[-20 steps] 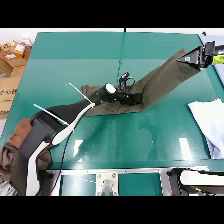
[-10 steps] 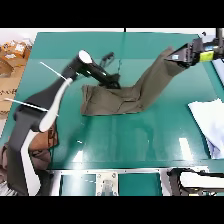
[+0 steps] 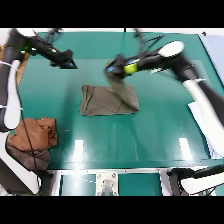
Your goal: Fold the shirts.
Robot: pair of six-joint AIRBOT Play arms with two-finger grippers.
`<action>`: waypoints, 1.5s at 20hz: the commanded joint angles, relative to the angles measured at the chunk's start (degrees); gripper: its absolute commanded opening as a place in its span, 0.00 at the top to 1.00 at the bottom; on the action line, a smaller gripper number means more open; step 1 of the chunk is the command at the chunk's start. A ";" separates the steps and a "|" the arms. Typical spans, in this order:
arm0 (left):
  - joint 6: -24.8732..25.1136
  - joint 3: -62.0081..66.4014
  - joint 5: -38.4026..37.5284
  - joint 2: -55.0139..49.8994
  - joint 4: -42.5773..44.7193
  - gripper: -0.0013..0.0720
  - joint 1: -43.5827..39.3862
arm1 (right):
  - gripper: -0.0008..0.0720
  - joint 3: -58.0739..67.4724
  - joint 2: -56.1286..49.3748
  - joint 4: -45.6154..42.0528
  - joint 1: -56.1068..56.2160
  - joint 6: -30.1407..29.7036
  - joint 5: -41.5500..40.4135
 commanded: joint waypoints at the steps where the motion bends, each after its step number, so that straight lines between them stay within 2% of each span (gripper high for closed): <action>1: 1.88 -0.39 -1.88 1.14 0.48 0.94 5.18 | 0.93 -0.35 -9.77 -0.09 13.51 0.39 -25.11; 2: 2.08 -0.74 -2.64 1.11 0.57 0.94 5.95 | 0.63 -0.35 -12.83 1.29 16.59 0.37 -31.47; 3: 2.99 -1.55 -2.91 1.14 0.35 0.95 6.58 | 0.22 -0.35 -15.37 3.15 18.88 0.37 -37.24; 4: 3.37 -2.23 -3.02 1.14 0.61 0.95 6.78 | 0.17 -0.33 -16.98 4.59 20.13 0.37 -40.33; 6: 3.56 -3.78 -3.39 1.14 0.59 0.94 7.02 | 0.17 -0.35 -17.42 4.42 19.67 0.33 -39.01; 8: 4.28 -4.24 -3.32 1.14 0.52 0.94 6.97 | 0.18 -0.35 -15.85 4.09 16.15 0.33 -32.76; 9: 4.26 -4.22 -3.28 1.14 0.42 0.95 6.95 | 0.29 -0.35 -14.67 4.09 13.33 0.31 -27.96; 11: 4.24 -4.22 -2.89 1.14 0.37 0.95 6.97 | 0.86 -0.35 -12.22 4.09 6.71 -1.01 -17.64; 12: 4.24 -4.22 -2.54 1.14 0.39 0.95 6.95 | 0.96 -0.35 -10.97 4.11 3.17 -2.75 -11.93; 16: 3.76 -4.24 -2.45 1.14 0.39 0.95 6.95 | 0.96 -0.63 -6.01 3.56 -12.81 -9.81 11.19; 18: 3.06 -4.24 -2.38 1.14 0.50 0.95 6.95 | 0.96 -3.32 -4.92 1.03 -20.17 -9.81 14.51; 20: 3.02 -4.24 -1.42 1.14 0.55 0.95 6.95 | 0.74 -8.20 -4.87 -0.85 -25.88 -10.08 15.12; 22: 2.84 -4.22 -0.87 1.14 0.57 0.95 6.95 | 0.36 -12.26 -5.40 -0.90 -29.44 -13.84 14.88; 23: 2.84 -4.24 -0.48 1.14 0.55 0.95 6.95 | 0.31 -13.92 -5.86 -0.94 -30.51 -13.92 14.14; 26: 2.82 -4.24 0.42 1.14 0.55 0.95 6.95 | 0.31 -16.59 -8.24 -0.87 -29.75 -13.90 11.85; 30: 2.84 -4.24 0.44 1.14 0.52 0.95 6.95 | 0.31 -16.74 -13.11 -0.35 -23.32 -13.81 11.15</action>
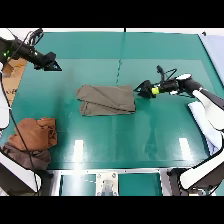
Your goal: Fold the shirts.
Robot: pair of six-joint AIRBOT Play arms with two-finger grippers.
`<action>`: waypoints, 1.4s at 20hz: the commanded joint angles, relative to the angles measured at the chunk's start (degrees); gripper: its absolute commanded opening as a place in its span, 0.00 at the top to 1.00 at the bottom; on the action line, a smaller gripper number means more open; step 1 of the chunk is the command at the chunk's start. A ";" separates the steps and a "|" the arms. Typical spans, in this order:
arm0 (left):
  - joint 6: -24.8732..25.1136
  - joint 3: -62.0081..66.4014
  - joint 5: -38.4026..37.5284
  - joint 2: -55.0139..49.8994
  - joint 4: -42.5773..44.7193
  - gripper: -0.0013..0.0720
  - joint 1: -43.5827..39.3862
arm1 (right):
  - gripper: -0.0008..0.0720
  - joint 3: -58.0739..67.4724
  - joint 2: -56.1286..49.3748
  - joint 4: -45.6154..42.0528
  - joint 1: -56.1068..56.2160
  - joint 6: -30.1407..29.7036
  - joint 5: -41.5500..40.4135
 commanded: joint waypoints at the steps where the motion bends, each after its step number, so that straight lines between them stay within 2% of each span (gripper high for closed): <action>1: -0.04 -0.02 0.28 0.04 0.00 0.95 0.02 | 0.31 -0.87 -3.54 1.95 4.59 -0.39 -0.68; 3: -0.02 -0.02 0.26 0.04 0.00 0.95 0.02 | 0.31 -0.66 -3.85 6.80 7.34 -1.64 -0.59; 4: 0.00 -0.02 0.26 0.04 0.00 0.95 0.02 | 0.35 0.13 -3.85 8.61 8.20 -1.66 -0.55; 5: 0.00 -0.02 0.26 0.04 -0.02 0.95 0.02 | 0.72 1.62 -3.85 10.16 8.72 -1.68 0.09; 6: 0.00 -0.02 0.26 0.04 -0.02 0.95 0.02 | 0.96 3.52 -3.82 11.13 8.92 -1.46 0.98; 11: 0.00 -0.02 0.28 0.04 -0.02 0.94 0.02 | 0.96 21.29 1.64 8.72 6.10 4.09 2.64; 16: 0.00 -0.02 0.28 0.04 -0.02 0.95 0.02 | 0.96 37.53 11.76 -11.15 -6.03 19.41 2.62; 20: -0.02 -0.02 0.31 0.04 -0.04 0.94 0.02 | 0.97 37.99 15.15 -17.09 -20.65 28.63 6.08; 22: -0.02 -0.02 0.37 0.04 -0.02 0.95 0.02 | 0.97 37.59 15.08 -19.52 -27.91 29.46 10.54; 28: -0.04 -0.02 0.37 0.04 -0.04 0.95 0.02 | 0.97 34.21 15.15 -20.87 -42.49 33.66 12.44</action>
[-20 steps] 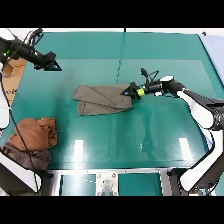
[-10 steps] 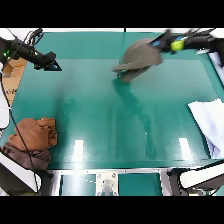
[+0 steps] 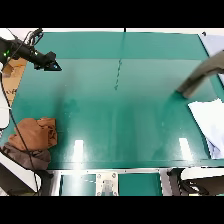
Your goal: Fold the shirts.
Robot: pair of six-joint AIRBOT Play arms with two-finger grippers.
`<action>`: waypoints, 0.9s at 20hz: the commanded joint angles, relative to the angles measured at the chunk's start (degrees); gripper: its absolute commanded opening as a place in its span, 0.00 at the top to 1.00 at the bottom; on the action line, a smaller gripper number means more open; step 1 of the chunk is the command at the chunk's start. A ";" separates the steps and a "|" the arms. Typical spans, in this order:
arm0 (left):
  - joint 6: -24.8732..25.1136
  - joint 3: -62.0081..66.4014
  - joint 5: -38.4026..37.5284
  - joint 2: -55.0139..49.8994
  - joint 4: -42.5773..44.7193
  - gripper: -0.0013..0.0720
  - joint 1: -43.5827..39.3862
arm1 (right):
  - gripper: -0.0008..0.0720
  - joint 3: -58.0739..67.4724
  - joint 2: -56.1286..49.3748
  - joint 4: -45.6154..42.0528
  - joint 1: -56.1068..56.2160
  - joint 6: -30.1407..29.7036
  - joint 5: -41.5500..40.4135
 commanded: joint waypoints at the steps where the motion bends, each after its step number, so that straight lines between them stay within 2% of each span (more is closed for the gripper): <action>1: -0.02 -0.02 -0.02 0.04 0.00 0.95 0.02 | 0.97 -1.46 0.24 -1.36 -7.67 3.56 2.38; 4: 0.00 -0.02 -0.37 0.04 0.00 0.95 0.02 | 0.96 -1.44 1.09 -2.36 -11.67 5.60 4.46; 9: 0.00 -0.02 -1.29 0.04 0.00 0.95 0.02 | 0.97 -1.51 6.73 -15.41 -17.16 17.07 9.68; 14: 0.02 -0.02 -2.34 0.04 0.00 0.95 0.02 | 0.97 -2.93 10.32 -23.61 -21.88 17.40 17.62; 18: 0.07 -0.02 -3.30 0.04 0.02 0.95 0.02 | 0.97 -12.87 12.48 -30.25 -21.94 16.61 19.65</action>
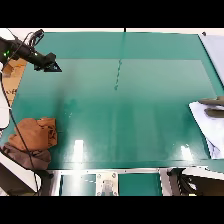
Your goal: Fold the shirts.
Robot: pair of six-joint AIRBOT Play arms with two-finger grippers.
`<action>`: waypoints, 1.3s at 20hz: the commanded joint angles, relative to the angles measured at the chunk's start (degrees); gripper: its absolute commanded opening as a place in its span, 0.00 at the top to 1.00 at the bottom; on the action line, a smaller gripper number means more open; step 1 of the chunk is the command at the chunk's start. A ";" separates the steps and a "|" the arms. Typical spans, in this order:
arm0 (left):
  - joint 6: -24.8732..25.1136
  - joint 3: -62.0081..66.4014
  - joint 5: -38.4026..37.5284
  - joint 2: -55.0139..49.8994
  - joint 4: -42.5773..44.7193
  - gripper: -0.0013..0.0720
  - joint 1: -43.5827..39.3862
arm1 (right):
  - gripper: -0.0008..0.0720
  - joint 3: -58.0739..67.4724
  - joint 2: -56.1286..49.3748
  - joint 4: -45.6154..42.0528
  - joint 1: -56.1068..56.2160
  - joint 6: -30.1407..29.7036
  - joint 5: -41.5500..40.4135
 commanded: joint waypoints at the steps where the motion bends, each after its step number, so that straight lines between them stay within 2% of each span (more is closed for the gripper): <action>1: 0.31 -0.02 -1.09 0.04 0.00 0.95 0.02 | 0.97 -7.17 1.86 -5.75 -0.76 0.26 2.51; 3: 0.33 -0.02 -1.09 0.04 0.02 0.95 0.02 | 0.97 -7.48 1.88 -2.45 -0.66 0.31 -0.48; 7: 0.31 -0.02 -0.52 0.04 0.00 0.95 0.02 | 0.96 -2.12 1.84 19.67 1.95 -2.73 -19.54; 9: 0.26 -0.02 -0.55 0.04 0.02 0.95 0.02 | 0.96 -0.74 1.81 23.56 4.37 -3.32 -28.00; 11: 0.22 -0.02 -0.55 0.04 0.02 0.95 0.02 | 0.96 -0.76 1.51 23.50 5.79 -3.30 -31.41; 15: 0.00 -0.02 -0.55 0.04 0.02 0.95 0.02 | 0.96 -1.86 0.42 19.80 5.62 -0.42 -28.76; 19: 0.00 -0.02 -0.63 0.04 0.02 0.95 0.02 | 0.97 -10.38 2.49 15.80 3.91 3.39 -22.69; 23: 0.00 -0.02 -0.98 0.04 0.00 0.95 0.02 | 0.96 -22.08 7.28 15.78 -1.57 3.34 -20.35; 26: 0.04 -0.02 -1.11 0.04 0.02 0.95 0.02 | 0.96 -22.49 9.05 16.13 -7.15 1.62 -16.13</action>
